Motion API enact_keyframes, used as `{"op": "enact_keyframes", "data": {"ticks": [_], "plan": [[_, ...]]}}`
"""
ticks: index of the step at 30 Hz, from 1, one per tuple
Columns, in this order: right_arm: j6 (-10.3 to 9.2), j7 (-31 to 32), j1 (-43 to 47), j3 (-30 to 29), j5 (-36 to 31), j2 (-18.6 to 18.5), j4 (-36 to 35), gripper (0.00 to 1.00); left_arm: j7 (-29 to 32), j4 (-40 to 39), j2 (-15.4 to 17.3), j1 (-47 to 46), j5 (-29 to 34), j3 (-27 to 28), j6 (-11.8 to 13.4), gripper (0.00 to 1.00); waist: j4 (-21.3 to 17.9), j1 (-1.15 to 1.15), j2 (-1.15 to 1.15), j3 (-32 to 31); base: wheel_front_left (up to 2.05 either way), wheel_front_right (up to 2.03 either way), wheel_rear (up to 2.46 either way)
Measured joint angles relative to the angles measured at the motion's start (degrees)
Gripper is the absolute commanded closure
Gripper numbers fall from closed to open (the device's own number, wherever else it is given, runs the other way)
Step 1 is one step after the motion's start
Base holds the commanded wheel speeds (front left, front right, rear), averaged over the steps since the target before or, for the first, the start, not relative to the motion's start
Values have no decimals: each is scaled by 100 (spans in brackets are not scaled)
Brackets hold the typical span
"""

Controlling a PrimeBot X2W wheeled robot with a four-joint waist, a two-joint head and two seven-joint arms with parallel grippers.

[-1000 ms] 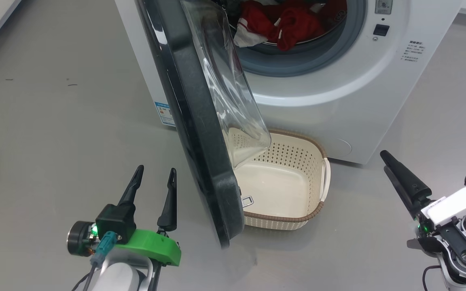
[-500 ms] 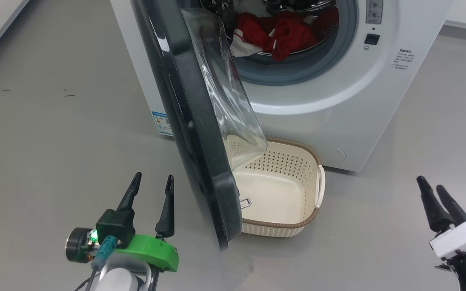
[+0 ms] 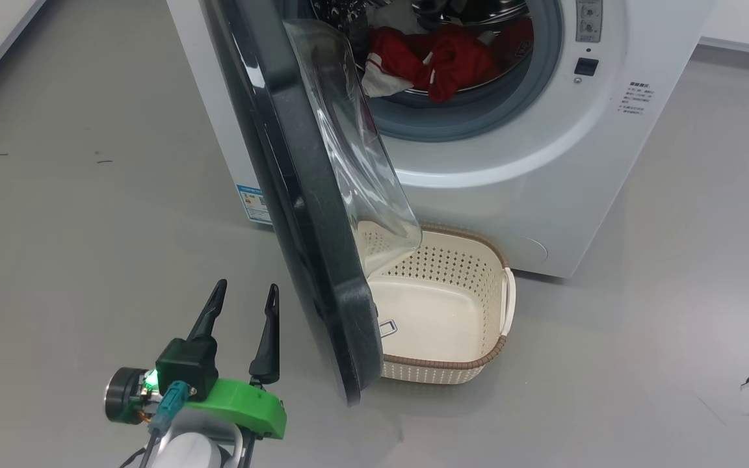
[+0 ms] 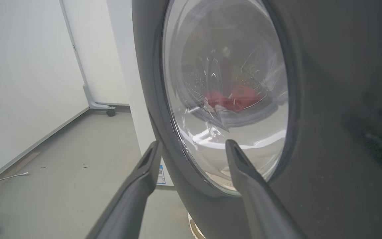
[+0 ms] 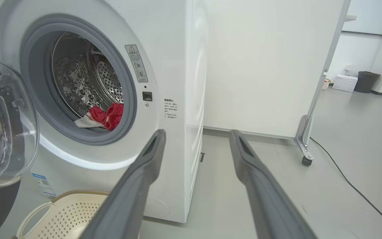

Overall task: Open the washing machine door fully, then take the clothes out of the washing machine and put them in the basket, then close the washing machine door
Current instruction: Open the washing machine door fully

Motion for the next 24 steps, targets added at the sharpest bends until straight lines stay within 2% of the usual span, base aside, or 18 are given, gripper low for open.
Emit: {"op": "enact_keyframes", "data": {"ticks": [4,10,24], "plan": [[-108,-15,1,178,-276,59,-18,0,0,1,0,0,0,21,0,0,-15,0,0,-10,0,0,0],[-248,16,21,524,-428,466,68,0,0,25,0,2,0,33,0,0,-19,0,0,-39,0,0,0],[-270,16,122,1080,-844,1071,97,0,0,56,0,4,0,66,0,0,-47,0,0,-44,0,0,0]]}}
